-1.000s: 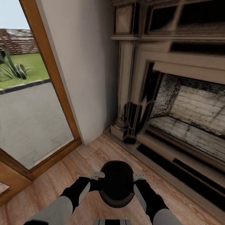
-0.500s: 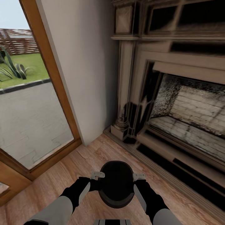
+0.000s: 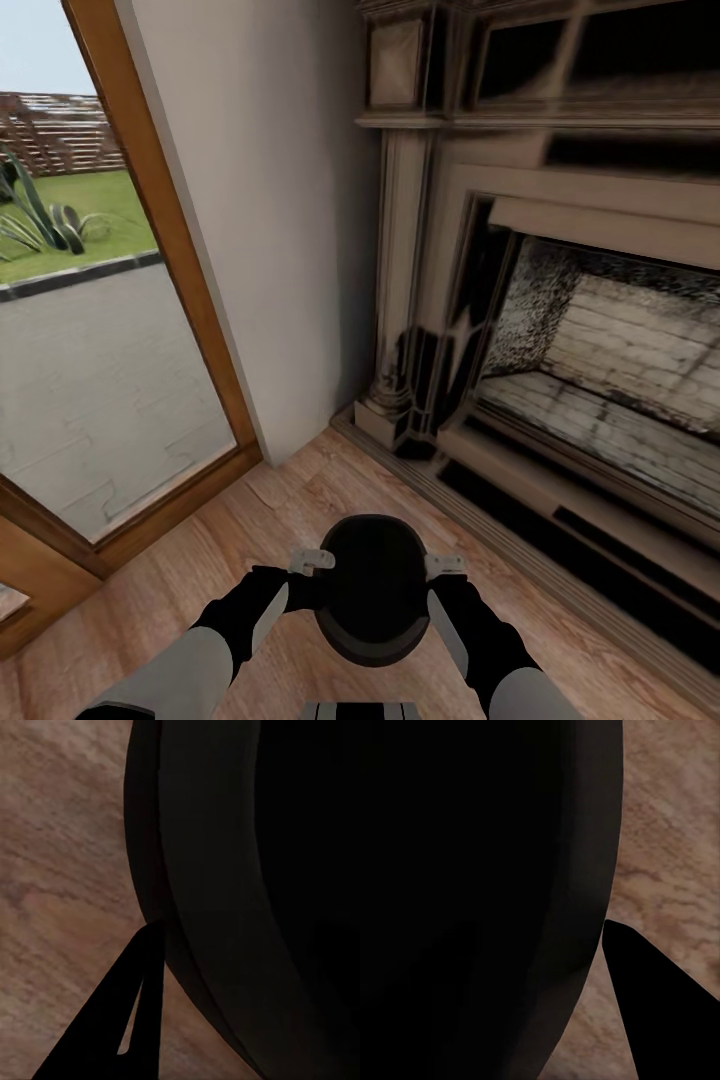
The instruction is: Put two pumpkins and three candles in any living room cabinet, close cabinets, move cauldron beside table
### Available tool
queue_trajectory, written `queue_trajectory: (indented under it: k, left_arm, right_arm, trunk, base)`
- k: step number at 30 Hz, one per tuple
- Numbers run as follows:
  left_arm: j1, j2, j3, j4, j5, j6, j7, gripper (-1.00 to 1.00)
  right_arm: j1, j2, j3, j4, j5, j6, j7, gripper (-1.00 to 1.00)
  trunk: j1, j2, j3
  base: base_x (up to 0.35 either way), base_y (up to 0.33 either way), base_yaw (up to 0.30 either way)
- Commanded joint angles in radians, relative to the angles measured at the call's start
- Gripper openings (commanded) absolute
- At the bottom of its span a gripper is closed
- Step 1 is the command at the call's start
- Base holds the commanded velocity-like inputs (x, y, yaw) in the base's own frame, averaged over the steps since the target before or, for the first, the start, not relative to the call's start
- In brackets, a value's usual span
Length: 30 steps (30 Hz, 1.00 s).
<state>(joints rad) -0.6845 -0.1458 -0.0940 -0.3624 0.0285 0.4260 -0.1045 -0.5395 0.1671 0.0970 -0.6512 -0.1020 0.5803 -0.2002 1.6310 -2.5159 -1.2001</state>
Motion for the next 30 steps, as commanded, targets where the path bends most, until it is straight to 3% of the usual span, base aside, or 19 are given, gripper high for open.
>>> queue_trajectory:
  k: [1,22,30]
  left_arm:
    - [0.000,0.000,-0.007,-0.001,0.017,0.007,-0.003,-1.00]
    - [0.000,0.000,-0.007,-0.003,0.017,0.006,-0.003,-1.00]
    - [0.000,0.000,-0.007,-0.003,0.017,0.006,-0.003,-1.00]
  right_arm:
    - [0.000,0.000,0.006,-0.001,-0.028,0.001,-0.007,-1.00]
    - [0.001,0.000,0.006,-0.001,-0.028,0.001,-0.007,-1.00]
    - [0.000,0.000,0.007,-0.001,-0.028,0.001,-0.007,-1.00]
  trunk:
    - [0.000,0.000,-0.001]
    - [0.000,0.000,-0.001]
    - [-0.004,0.002,0.030]
  base:
    - [0.000,0.000,0.000]
    - [0.000,0.000,0.000]
    - [0.000,0.000,0.000]
